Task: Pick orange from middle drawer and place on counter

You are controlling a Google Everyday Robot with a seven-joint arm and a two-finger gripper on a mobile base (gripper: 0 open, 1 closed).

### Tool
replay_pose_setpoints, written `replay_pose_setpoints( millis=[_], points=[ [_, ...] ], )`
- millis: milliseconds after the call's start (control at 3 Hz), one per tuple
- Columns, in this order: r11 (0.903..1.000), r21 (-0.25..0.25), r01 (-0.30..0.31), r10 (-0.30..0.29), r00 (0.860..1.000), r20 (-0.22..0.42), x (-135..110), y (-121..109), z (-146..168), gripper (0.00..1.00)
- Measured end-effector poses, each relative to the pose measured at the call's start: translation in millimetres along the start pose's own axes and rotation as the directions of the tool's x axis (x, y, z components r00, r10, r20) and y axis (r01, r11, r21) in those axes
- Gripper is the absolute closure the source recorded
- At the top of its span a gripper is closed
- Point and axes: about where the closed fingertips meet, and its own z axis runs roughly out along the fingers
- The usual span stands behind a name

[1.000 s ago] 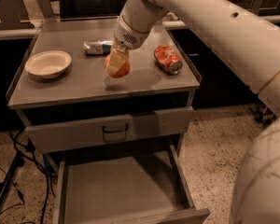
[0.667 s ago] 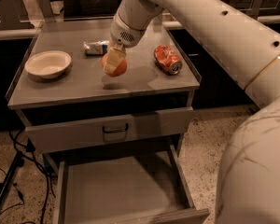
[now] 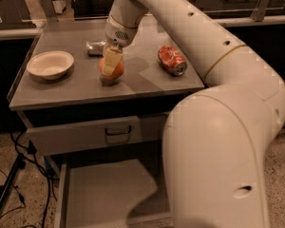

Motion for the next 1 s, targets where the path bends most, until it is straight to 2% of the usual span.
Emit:
replay_pose_setpoints(
  millis=[333,667,1000],
  points=[
    [0.9979,-0.042,0.048,-0.05,0.998,-0.047,-4.9,-7.7,14.3,1.0],
    [0.9952,-0.06,0.077,-0.081,0.995,-0.066,-7.2,-12.2,22.7,1.0],
    [0.9941,-0.07,0.083,-0.087,0.994,-0.059,-8.5,-13.4,24.0,0.81]
  ],
)
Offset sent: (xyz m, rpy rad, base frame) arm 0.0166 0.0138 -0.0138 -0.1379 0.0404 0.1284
